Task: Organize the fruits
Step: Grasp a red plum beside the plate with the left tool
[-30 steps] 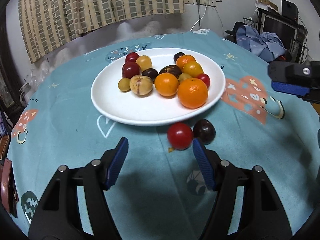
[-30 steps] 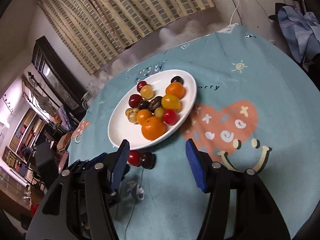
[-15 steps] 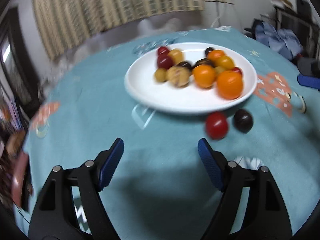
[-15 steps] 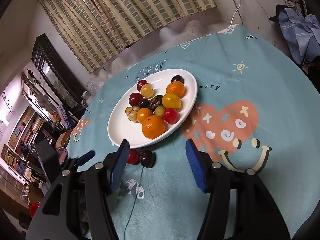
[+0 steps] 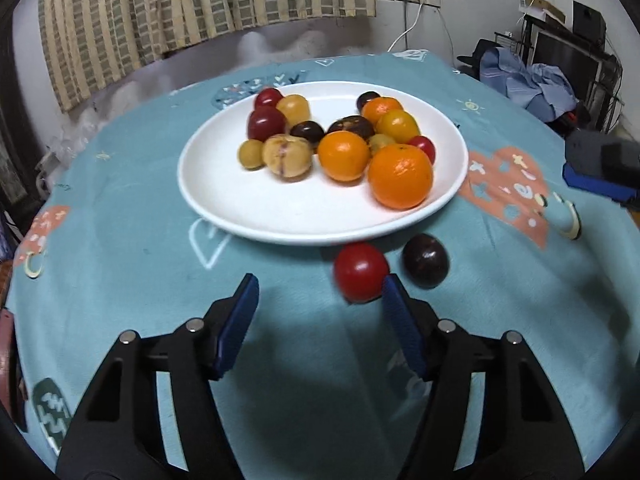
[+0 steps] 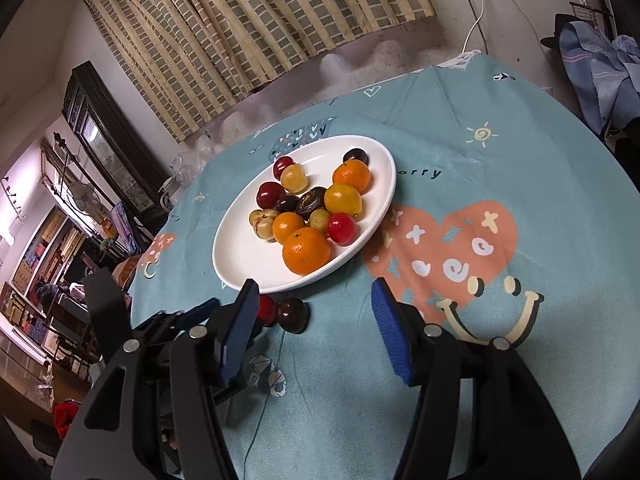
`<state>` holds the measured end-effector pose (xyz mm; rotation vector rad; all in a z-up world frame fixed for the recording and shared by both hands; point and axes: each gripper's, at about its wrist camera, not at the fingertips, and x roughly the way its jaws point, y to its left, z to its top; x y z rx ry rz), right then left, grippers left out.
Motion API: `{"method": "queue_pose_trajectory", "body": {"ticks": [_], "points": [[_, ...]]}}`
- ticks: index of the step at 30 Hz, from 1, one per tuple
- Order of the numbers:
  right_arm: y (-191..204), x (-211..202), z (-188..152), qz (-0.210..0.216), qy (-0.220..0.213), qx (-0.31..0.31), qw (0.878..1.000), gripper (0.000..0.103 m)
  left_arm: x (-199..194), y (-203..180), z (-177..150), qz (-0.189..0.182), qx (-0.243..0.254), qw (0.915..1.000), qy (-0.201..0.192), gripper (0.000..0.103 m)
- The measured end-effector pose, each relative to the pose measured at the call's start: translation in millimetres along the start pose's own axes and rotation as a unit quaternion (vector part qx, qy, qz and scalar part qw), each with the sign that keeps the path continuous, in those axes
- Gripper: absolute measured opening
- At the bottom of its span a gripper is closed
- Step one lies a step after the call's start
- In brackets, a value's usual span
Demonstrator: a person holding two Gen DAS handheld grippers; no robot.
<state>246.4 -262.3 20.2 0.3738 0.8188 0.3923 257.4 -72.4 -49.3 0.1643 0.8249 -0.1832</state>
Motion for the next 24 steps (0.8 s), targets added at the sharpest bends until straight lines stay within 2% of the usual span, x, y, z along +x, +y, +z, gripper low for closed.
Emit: {"method": "queue_pose_trajectory", "body": {"ticks": [4,9,13,15,17,20,24], "points": [[1.5,2.6,-1.6,-0.002,0.006,-0.004,1.0,0.059,5.6,-7.5,1.6,0.009,0.014,0.9999,0.001,0.069],[2.7,2.3,-2.3,-0.003,0.006,-0.005,1.0,0.059,4.7,1.3,-0.4,0.011,0.006,0.9999,0.003,0.072],[3.5,2.1,-2.7,0.001,0.004,-0.003,1.0,0.059,-18.7,34.0,-17.0,0.056,-0.02,0.9982,-0.01,0.071],[4.9,2.6,-2.7,0.002,0.005,-0.005,1.0,0.059,-26.1,50.5,-20.3,0.041,-0.052,0.9978,-0.008,0.07],[7.9,3.8,-4.3,0.0,0.006,-0.012,1.0,0.059,-31.8,54.6,-20.1,0.004,-0.083,0.9964,-0.016,0.07],[7.9,4.4,-4.5,-0.003,0.006,-0.014,1.0,0.059,-28.4,31.9,-14.3,-0.01,-0.049,0.9986,-0.017,0.07],[4.4,1.3,-3.0,-0.002,0.0,-0.005,1.0,0.059,-13.0,3.5,-9.1,0.008,0.006,0.9999,-0.012,0.064]]}}
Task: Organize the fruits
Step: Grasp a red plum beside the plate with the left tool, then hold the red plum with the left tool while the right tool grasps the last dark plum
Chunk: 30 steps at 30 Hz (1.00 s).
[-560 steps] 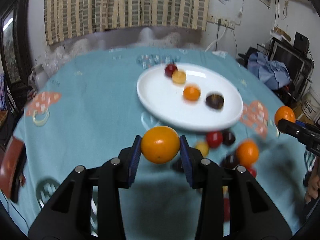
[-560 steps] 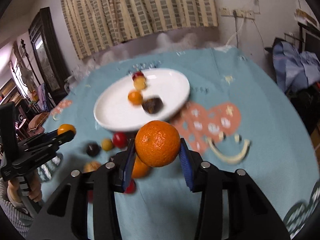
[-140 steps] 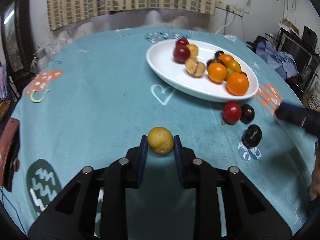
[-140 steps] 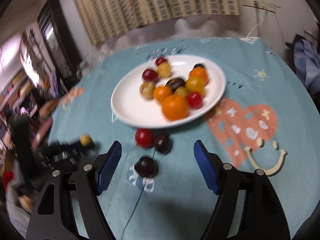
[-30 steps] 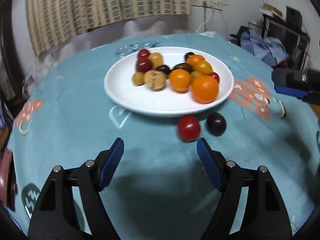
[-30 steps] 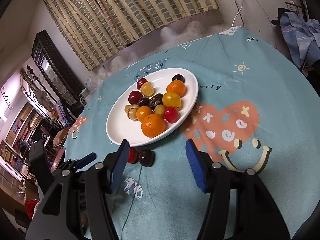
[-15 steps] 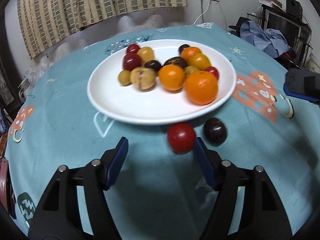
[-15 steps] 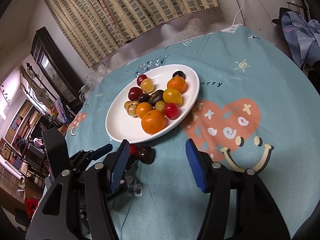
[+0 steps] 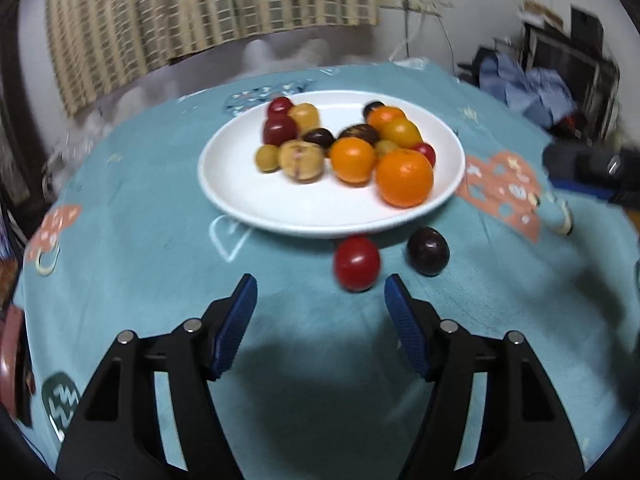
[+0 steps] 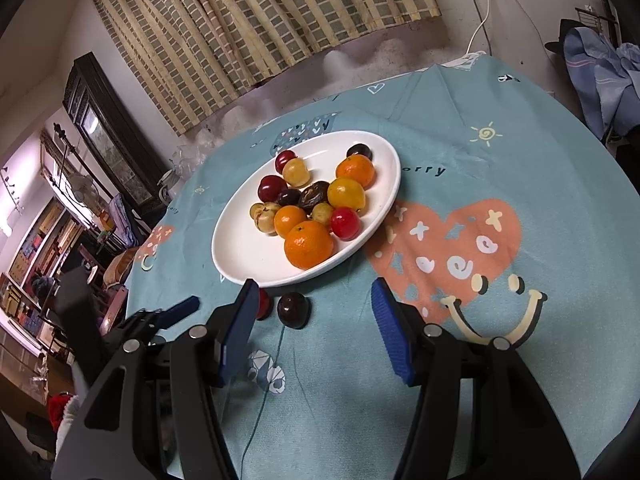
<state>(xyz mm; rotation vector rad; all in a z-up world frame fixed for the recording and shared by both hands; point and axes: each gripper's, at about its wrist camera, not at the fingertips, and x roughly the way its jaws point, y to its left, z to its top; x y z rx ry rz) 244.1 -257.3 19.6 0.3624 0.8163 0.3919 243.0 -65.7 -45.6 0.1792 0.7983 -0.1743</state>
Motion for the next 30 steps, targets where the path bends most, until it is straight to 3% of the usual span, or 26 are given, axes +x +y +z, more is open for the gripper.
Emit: {"method": "queue_pose_trajectory", "body": {"ticks": [2,5,9,10,11,15,20,24,30], "points": [[-1.5,-1.4,1.1,0.001,-0.001,0.002,1.0,0.059,12.0,-1.9,2.1,-0.01,-0.004,0.9998,0.016,0.05],[-1.4,-0.6,1.4,0.001,0.001,0.0,1.0,0.059,23.1,0.9,6.8,-0.04,-0.02,0.9986,0.029,0.042],[-1.0,1.0,1.4,-0.002,0.007,-0.005,1.0,0.059,29.8,-8.3,12.3,-0.049,-0.007,0.9984,0.027,0.041],[-1.4,1.1,1.6,-0.003,0.007,-0.006,1.0,0.059,32.4,-9.6,13.0,-0.052,-0.008,0.9982,0.029,0.036],[-2.0,1.1,1.8,-0.003,0.007,-0.006,1.0,0.059,33.8,-8.7,12.9,-0.048,-0.011,0.9983,0.031,0.03],[-1.6,1.3,1.5,-0.004,0.007,-0.008,1.0,0.059,31.4,1.4,10.9,-0.072,-0.038,0.9964,0.027,0.029],[5.0,9.1,-4.7,-0.006,0.014,-0.028,1.0,0.059,0.0,16.4,-2.3,-0.032,-0.033,0.9989,0.001,0.029],[27.3,31.0,-20.6,-0.017,0.045,-0.083,0.995,0.059,-25.7,41.5,-19.1,0.004,-0.051,0.9986,-0.012,0.028],[61.2,60.7,-40.9,-0.063,0.064,-0.17,0.981,0.059,-31.7,63.9,-24.2,0.008,-0.081,0.9965,-0.016,0.029]]}}
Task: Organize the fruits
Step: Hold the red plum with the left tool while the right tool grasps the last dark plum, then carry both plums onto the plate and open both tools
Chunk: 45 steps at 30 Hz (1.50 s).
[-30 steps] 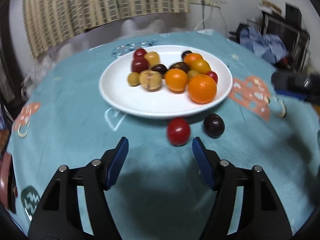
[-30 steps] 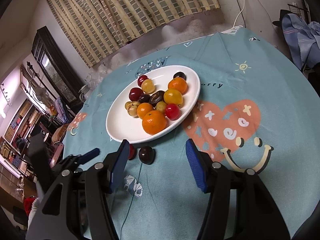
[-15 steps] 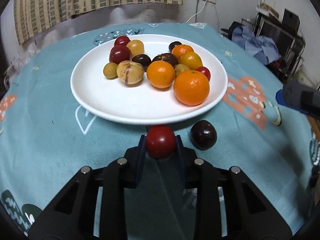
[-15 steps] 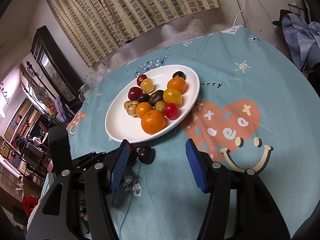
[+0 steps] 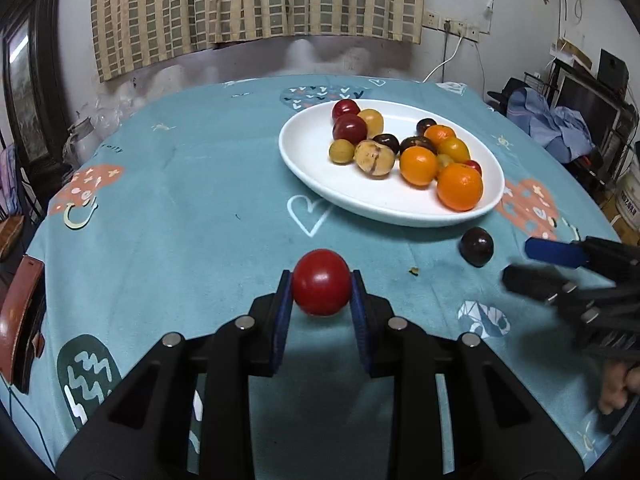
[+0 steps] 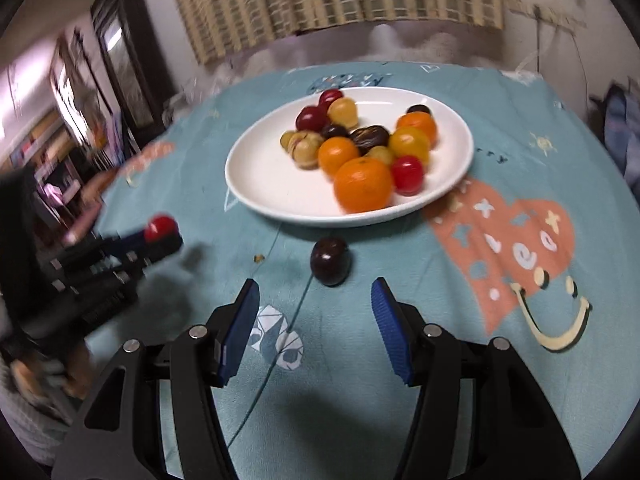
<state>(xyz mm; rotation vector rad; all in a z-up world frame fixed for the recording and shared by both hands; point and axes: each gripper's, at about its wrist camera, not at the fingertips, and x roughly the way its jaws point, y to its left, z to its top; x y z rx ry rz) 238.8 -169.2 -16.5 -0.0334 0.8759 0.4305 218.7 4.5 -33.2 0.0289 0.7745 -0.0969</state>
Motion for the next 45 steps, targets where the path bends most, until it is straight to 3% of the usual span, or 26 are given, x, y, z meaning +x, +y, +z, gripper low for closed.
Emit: {"method": "queue_pose_trajectory", "body": {"ticks": [7,13,15,32,45], "points": [[14.3,27.6,11.2,-0.032,0.008,-0.025,0.999,0.058,4.6,0.1,-2.1,-0.013,-0.003,0.9998,0.014,0.029],[9.1,41.0,15.0,-0.062,0.009,-0.031,0.998,0.041,9.5,1.3,-1.9,-0.023,-0.01,0.9994,0.023,0.029],[0.4,38.3,16.0,-0.056,0.004,-0.016,0.998,0.027,12.0,-0.9,-3.4,-0.021,-0.006,0.9994,0.028,0.029],[-10.2,42.6,18.4,-0.02,0.013,0.023,0.999,0.027,19.4,-9.8,-8.6,-0.006,0.017,0.9993,0.034,0.029],[24.3,-15.6,-17.8,0.017,-0.022,-0.006,1.0,0.027,2.7,-14.7,-10.3,0.009,0.03,0.9995,0.006,0.029]]}}
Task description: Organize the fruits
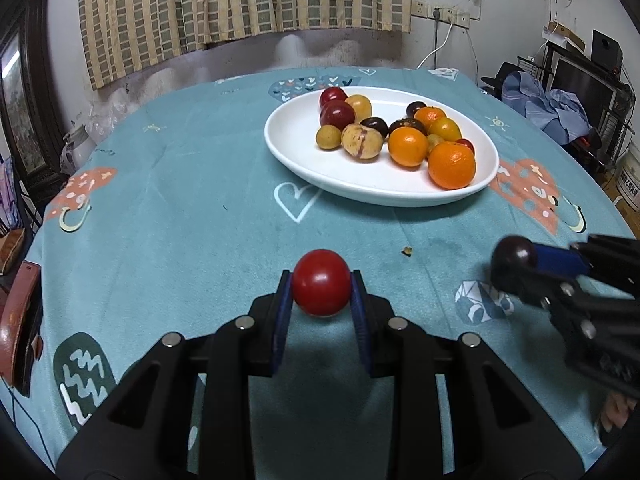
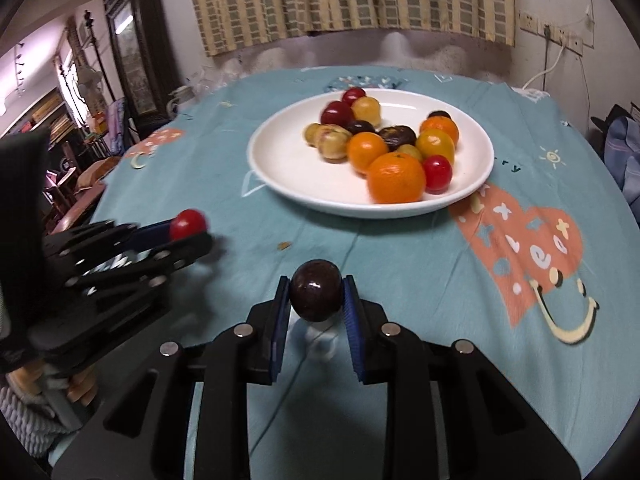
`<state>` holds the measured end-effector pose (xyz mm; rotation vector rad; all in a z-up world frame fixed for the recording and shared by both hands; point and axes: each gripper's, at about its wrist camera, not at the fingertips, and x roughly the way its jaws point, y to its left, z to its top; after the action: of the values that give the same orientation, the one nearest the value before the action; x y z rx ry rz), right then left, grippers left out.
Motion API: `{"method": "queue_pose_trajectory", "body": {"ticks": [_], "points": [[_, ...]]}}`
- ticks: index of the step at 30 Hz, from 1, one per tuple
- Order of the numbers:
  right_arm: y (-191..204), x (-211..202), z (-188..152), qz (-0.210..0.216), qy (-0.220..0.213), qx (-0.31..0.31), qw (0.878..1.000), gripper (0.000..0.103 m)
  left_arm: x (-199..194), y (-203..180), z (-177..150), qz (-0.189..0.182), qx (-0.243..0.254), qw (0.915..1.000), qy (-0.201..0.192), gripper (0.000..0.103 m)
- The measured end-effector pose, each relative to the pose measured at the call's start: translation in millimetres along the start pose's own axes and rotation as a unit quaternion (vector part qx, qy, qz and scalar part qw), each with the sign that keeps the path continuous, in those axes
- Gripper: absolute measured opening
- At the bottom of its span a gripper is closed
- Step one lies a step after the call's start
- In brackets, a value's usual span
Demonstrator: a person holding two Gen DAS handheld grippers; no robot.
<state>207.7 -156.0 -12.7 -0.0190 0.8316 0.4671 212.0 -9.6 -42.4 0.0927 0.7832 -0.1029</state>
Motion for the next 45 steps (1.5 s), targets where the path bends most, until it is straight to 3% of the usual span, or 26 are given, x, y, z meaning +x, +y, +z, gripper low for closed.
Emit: {"method": "queue_pose_trajectory", "body": {"ticks": [5,8,16,21,28,31,33,34,38,45], "points": [[3.5,-23.8,-4.3,0.007,-0.03,0.009,0.999,0.027,-21.2,-7.8,1.3,0.005,0.01,0.9995,-0.029,0.029],[-2.4,-41.8,5.9,0.004,-0.059,0.018,0.998,0.027,-35.4,-5.4,16.2,-0.011,-0.001,0.9991,-0.042,0.029],[-34.1,-60.6,83.6,-0.023,-0.111,0.036,0.993,0.027,-35.2,1.6,88.6,-0.014,-0.016,0.9976,-0.066,0.029],[-32.5,-26.7,103.2,-0.008,-0.094,0.041,0.995,0.028,-2.3,4.0,115.6,-0.023,-0.04,0.9975,-0.054,0.029],[-20.7,42.7,95.3,-0.017,-0.024,0.026,0.999,0.028,65.0,11.0,122.5,-0.026,-0.057,0.998,-0.005,0.03],[-23.9,48.5,93.5,-0.026,-0.016,0.026,0.999,0.028,74.2,14.2,117.5,-0.031,-0.062,0.9976,-0.002,0.05],[-29.4,42.1,92.4,-0.024,-0.028,0.039,0.999,0.042,71.6,15.3,115.7,-0.026,-0.057,0.998,-0.005,0.05],[-31.3,38.4,92.2,-0.022,-0.038,0.043,0.998,0.062,69.6,16.3,115.5,-0.027,-0.058,0.9979,-0.006,0.053],[-26.0,20.9,94.1,-0.023,-0.068,0.028,0.997,0.062,55.2,21.5,113.7,-0.023,-0.068,0.9973,-0.017,0.066],[-37.1,-28.8,83.6,0.003,-0.109,0.076,0.991,0.064,8.6,22.7,86.6,0.024,-0.061,0.9965,-0.052,0.083]]}}
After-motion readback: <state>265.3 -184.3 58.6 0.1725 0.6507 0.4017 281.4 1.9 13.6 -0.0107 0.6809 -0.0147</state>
